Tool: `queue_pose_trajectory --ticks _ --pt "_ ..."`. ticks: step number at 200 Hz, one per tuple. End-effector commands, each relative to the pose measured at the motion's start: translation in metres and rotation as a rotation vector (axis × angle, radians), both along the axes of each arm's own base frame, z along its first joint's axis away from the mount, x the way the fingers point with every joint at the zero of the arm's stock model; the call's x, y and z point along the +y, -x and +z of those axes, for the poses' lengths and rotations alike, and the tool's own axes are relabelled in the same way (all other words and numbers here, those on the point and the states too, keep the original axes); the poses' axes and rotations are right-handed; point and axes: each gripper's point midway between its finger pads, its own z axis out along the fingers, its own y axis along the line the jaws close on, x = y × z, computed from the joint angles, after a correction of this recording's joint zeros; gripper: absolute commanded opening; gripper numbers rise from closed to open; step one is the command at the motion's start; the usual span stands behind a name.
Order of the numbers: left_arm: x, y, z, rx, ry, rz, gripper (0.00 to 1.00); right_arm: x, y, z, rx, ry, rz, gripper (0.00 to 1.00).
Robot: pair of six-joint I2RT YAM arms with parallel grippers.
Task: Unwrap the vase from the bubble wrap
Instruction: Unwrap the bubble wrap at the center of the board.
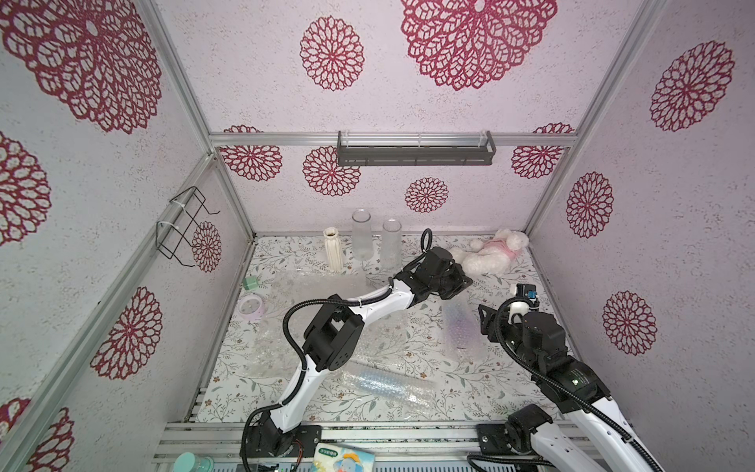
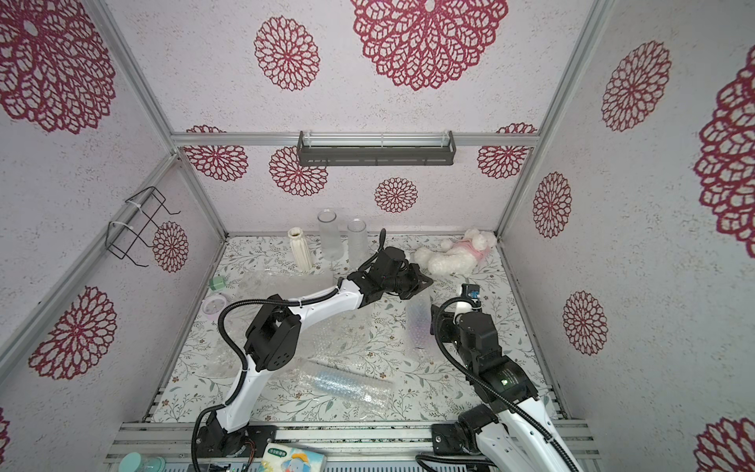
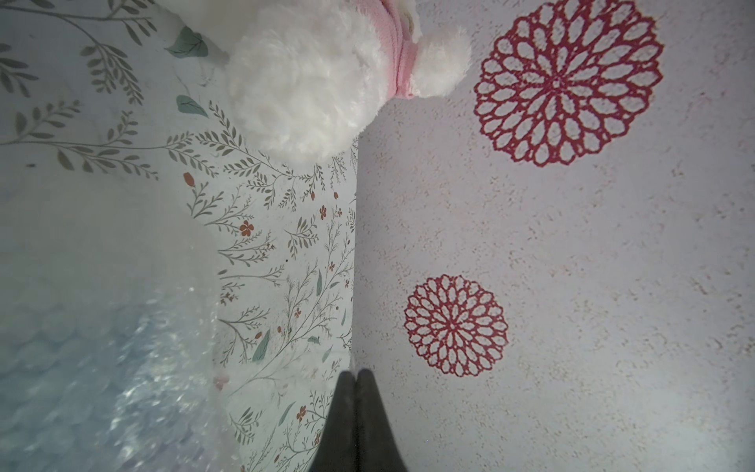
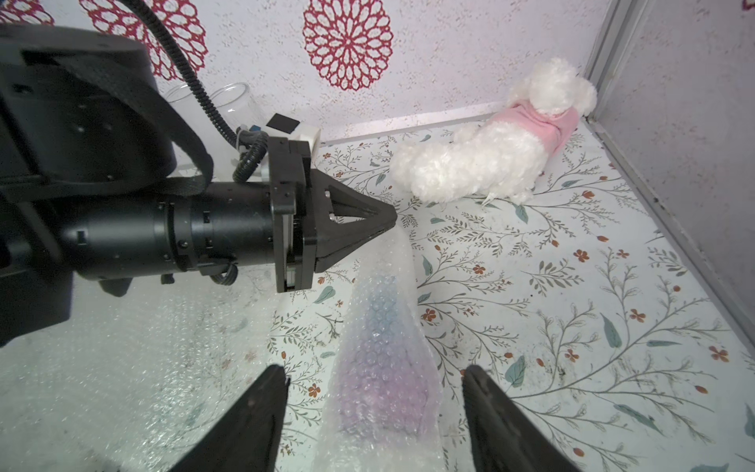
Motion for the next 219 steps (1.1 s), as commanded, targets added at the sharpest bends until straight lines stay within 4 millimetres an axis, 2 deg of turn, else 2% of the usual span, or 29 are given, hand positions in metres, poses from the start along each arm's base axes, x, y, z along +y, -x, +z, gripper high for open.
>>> queue_pose_trajectory --ticks 1,65,126,188,219 --pt "0.000 0.002 0.024 -0.025 0.044 0.001 0.00 0.014 0.002 -0.021 0.060 -0.078 0.036 0.71" --pt "0.006 -0.007 0.028 -0.027 0.048 -0.023 0.00 0.022 0.007 -0.066 0.123 -0.179 0.038 0.72" --pt "0.004 -0.006 0.025 -0.018 0.061 -0.051 0.00 0.032 -0.008 -0.101 0.178 -0.133 0.065 0.73" --pt "0.004 -0.010 0.025 -0.013 0.069 -0.056 0.00 0.059 -0.012 -0.123 0.229 -0.154 0.165 0.72" --pt "0.004 -0.012 0.025 -0.012 0.069 -0.053 0.00 0.077 -0.010 -0.125 0.236 -0.147 0.217 0.71"
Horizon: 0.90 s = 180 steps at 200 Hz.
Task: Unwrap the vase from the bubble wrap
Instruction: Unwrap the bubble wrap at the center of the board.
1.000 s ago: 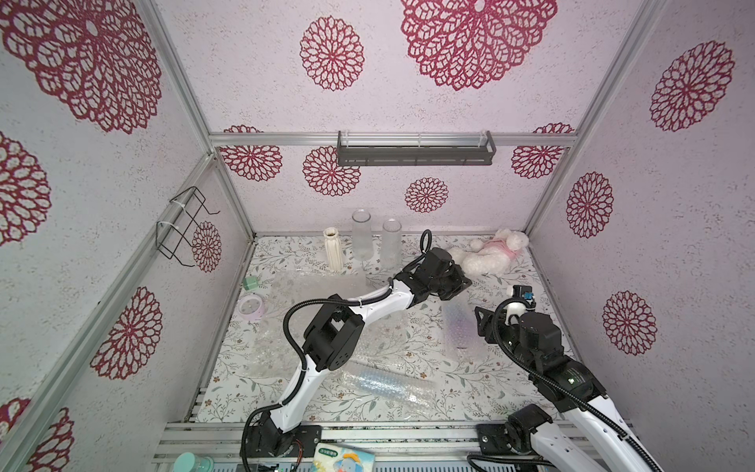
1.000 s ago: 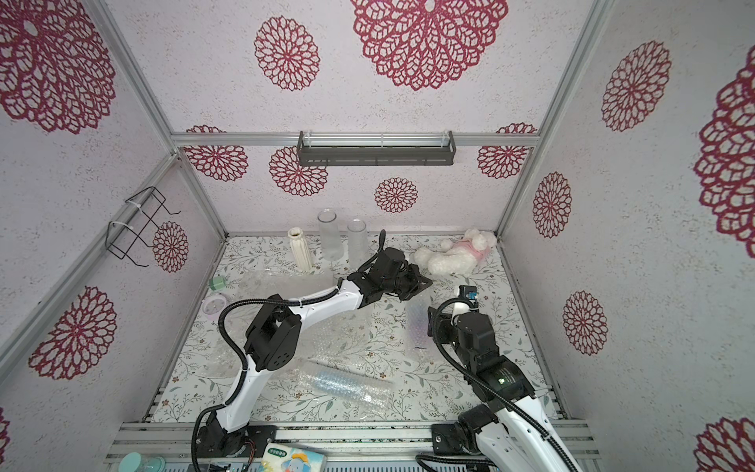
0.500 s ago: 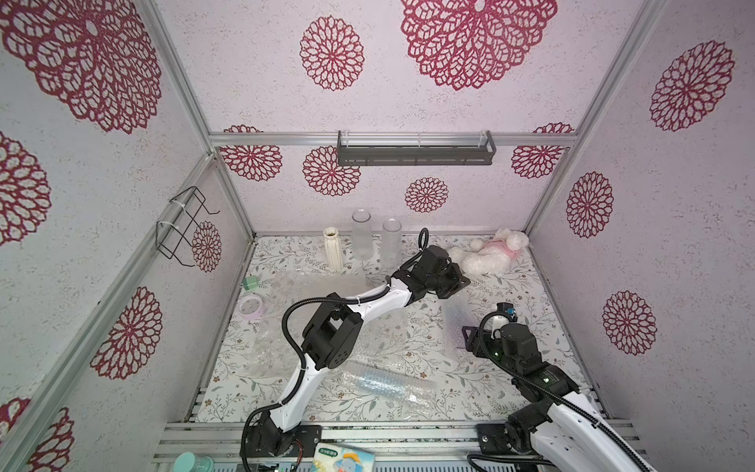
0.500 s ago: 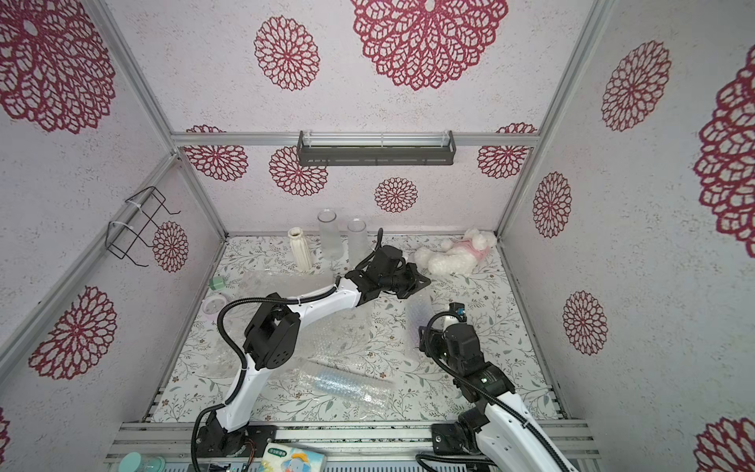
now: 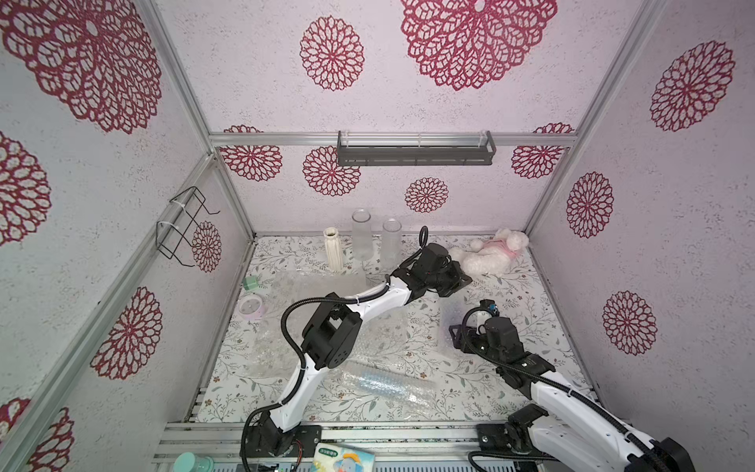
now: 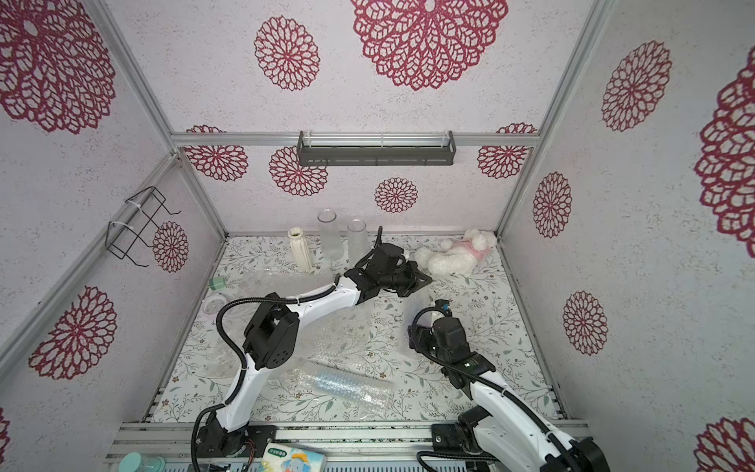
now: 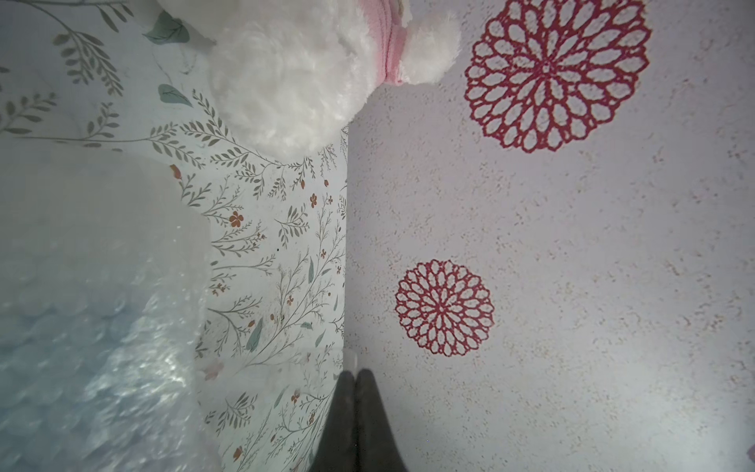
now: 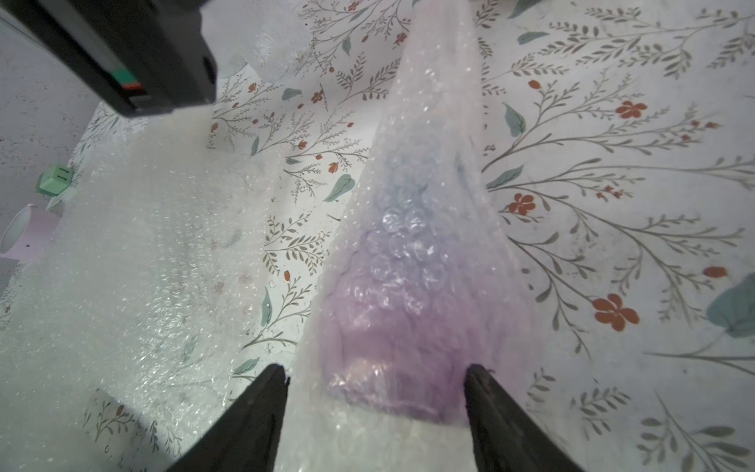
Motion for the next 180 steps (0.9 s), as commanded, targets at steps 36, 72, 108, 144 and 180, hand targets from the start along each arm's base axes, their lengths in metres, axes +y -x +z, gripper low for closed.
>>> queue_pose_trajectory --ticks 36,72,108,144,180 --pt "0.001 -0.011 0.012 -0.018 0.028 0.006 0.00 0.039 0.002 0.006 -0.019 -0.004 0.139 0.71" --pt "0.001 -0.012 0.015 -0.024 0.017 -0.001 0.00 0.028 0.003 0.025 -0.074 0.016 0.097 0.70" --pt "0.002 -0.011 0.012 -0.028 -0.057 -0.049 0.00 -0.018 0.002 0.050 -0.164 0.049 -0.110 0.70" --pt "-0.003 0.001 0.007 -0.022 -0.118 -0.155 0.19 -0.074 0.011 0.089 -0.299 -0.010 -0.369 0.69" --pt "0.006 0.008 0.022 -0.080 -0.158 -0.195 0.68 -0.096 0.015 0.121 -0.357 -0.015 -0.446 0.70"
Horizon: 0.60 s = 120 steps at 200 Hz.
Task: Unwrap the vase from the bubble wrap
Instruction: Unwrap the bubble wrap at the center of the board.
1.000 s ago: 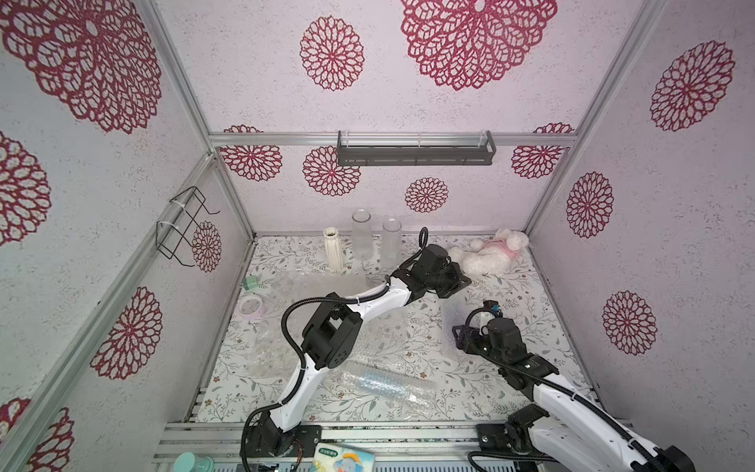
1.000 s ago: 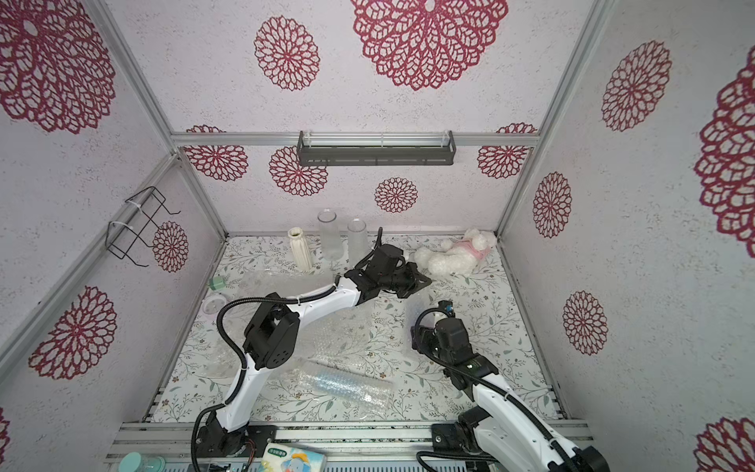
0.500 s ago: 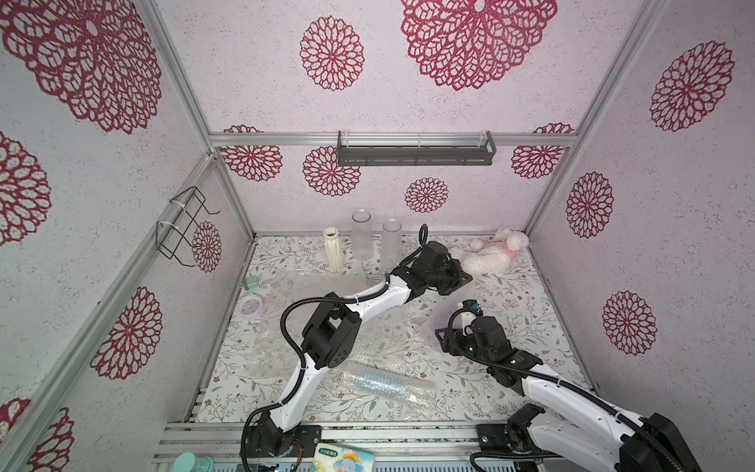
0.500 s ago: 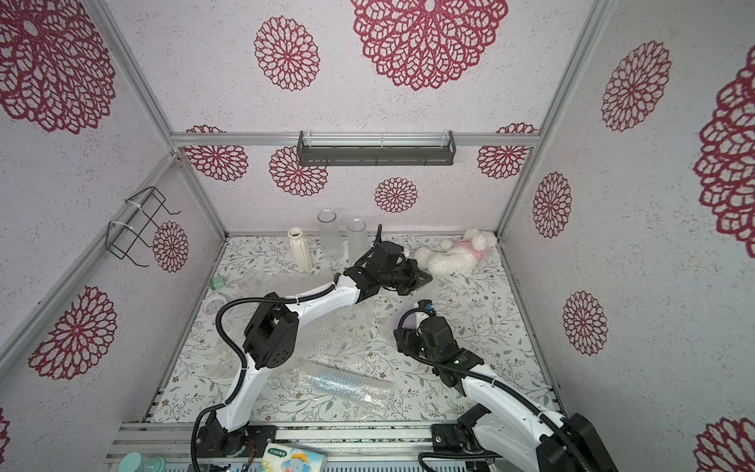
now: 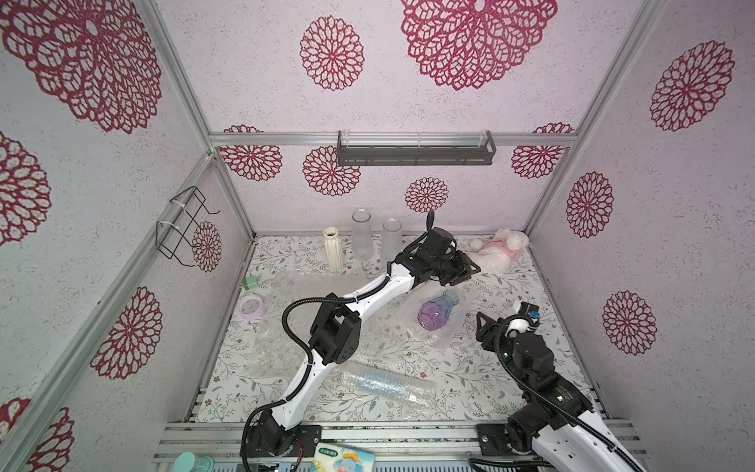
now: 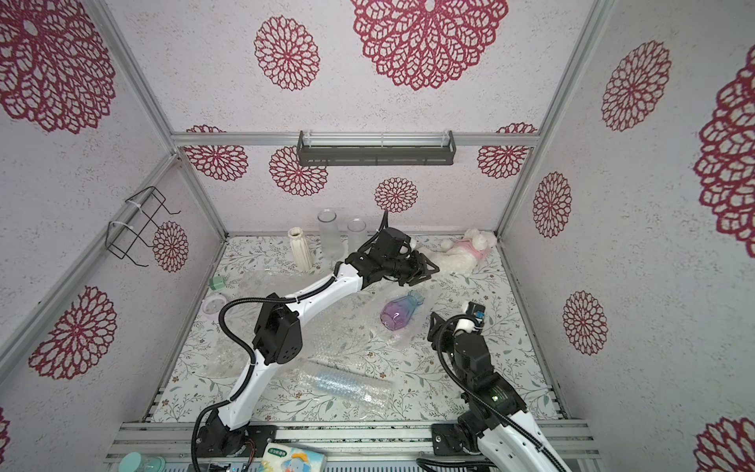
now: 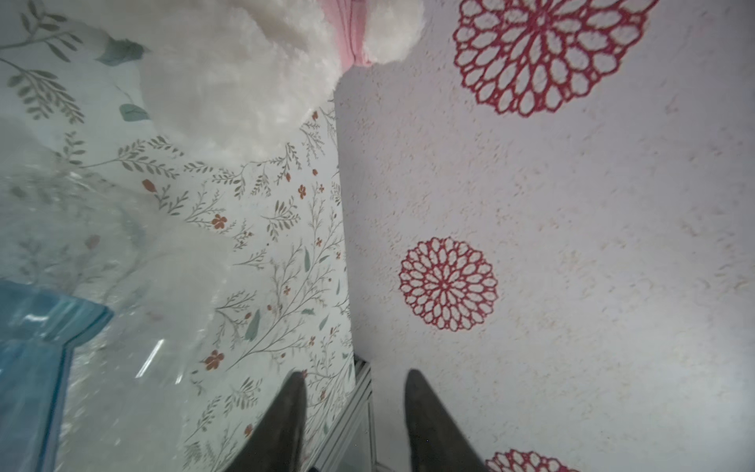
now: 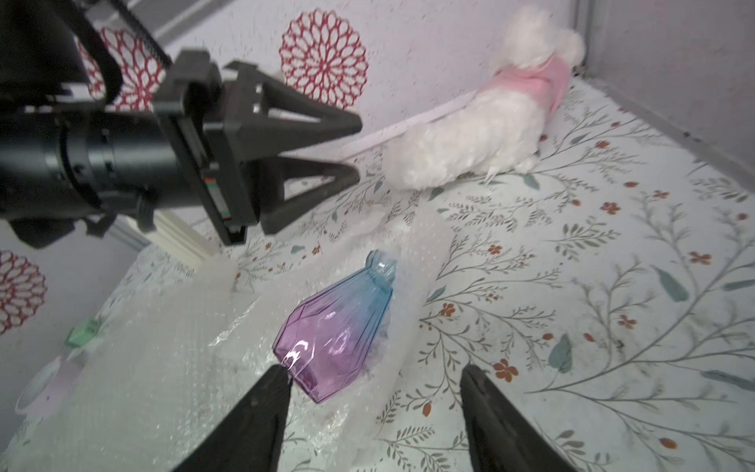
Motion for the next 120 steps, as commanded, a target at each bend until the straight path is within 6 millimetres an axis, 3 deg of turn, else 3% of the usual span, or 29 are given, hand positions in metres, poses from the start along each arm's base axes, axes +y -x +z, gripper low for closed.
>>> queue_pose_trajectory --ticks 1,28,40,75,120 --pt "0.011 0.009 -0.002 -0.022 -0.064 -0.057 0.69 -0.021 0.000 0.020 -0.016 0.008 -0.106 0.70" --pt "0.029 0.005 0.003 -0.070 -0.122 -0.049 0.91 -0.013 -0.007 0.017 0.041 0.021 -0.077 0.73" --pt "0.042 0.000 0.005 -0.093 -0.162 -0.036 0.96 -0.010 -0.009 0.015 0.049 0.019 -0.062 0.73" --pt "0.088 -0.012 -0.003 -0.135 -0.277 0.016 0.97 0.000 -0.014 0.008 0.110 0.044 -0.014 0.74" --pt "0.130 -0.011 -0.025 -0.206 -0.509 -0.001 0.94 0.009 -0.020 -0.006 0.177 -0.018 0.033 0.74"
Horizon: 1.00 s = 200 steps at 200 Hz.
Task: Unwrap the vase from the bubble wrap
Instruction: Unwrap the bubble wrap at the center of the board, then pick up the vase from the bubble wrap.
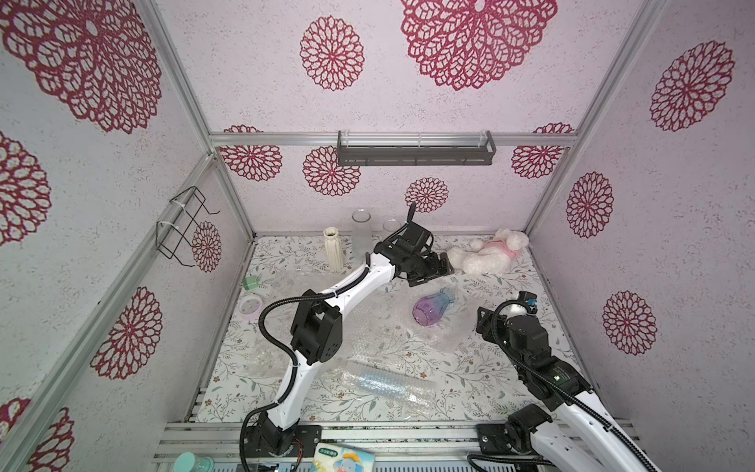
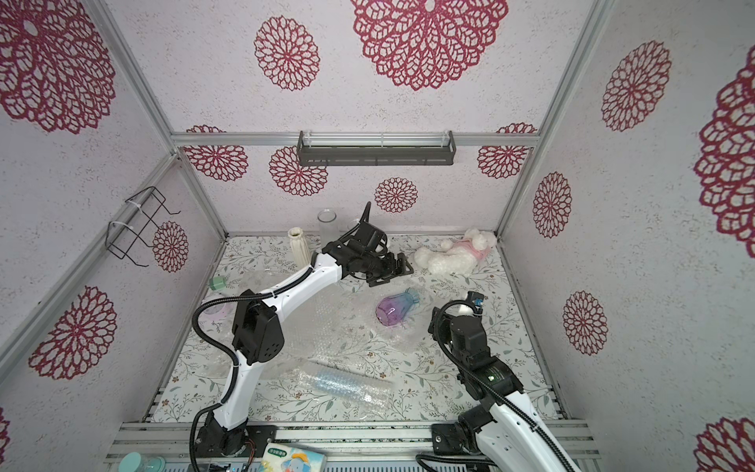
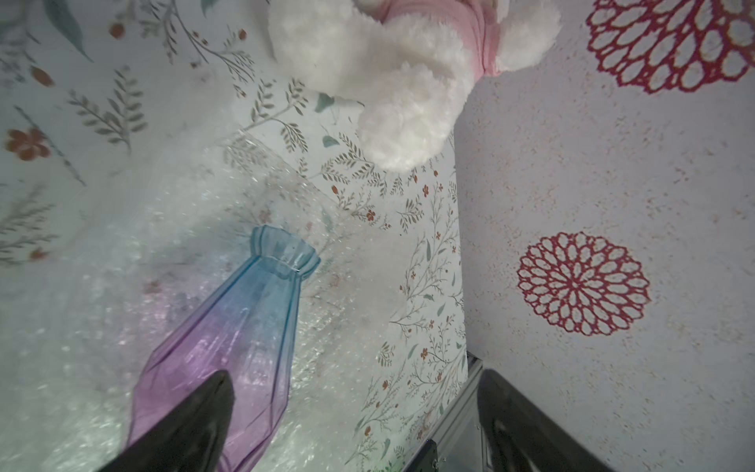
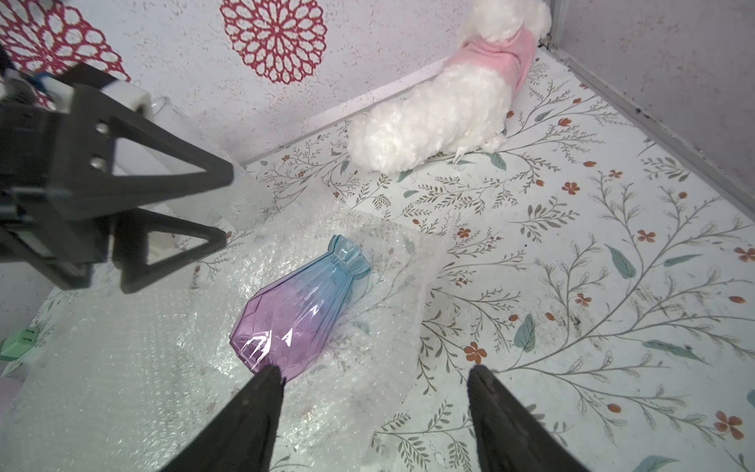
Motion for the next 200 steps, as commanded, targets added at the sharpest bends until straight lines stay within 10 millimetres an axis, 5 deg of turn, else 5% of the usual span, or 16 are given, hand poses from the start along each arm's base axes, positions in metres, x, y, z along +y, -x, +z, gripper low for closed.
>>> queue_pose_trajectory --ticks 1,101,200 --pt "0.027 0.005 -0.004 -0.078 -0.166 -0.028 0.94 0.006 -0.004 0.008 0.004 -0.075 0.023 0.74" --pt "0.045 0.041 -0.039 -0.171 -0.365 -0.104 0.93 0.010 -0.063 0.031 0.113 -0.366 -0.037 0.74" --pt "0.051 0.052 -0.044 -0.230 -0.372 -0.117 0.93 0.028 -0.126 -0.018 0.468 -0.385 -0.255 0.78"
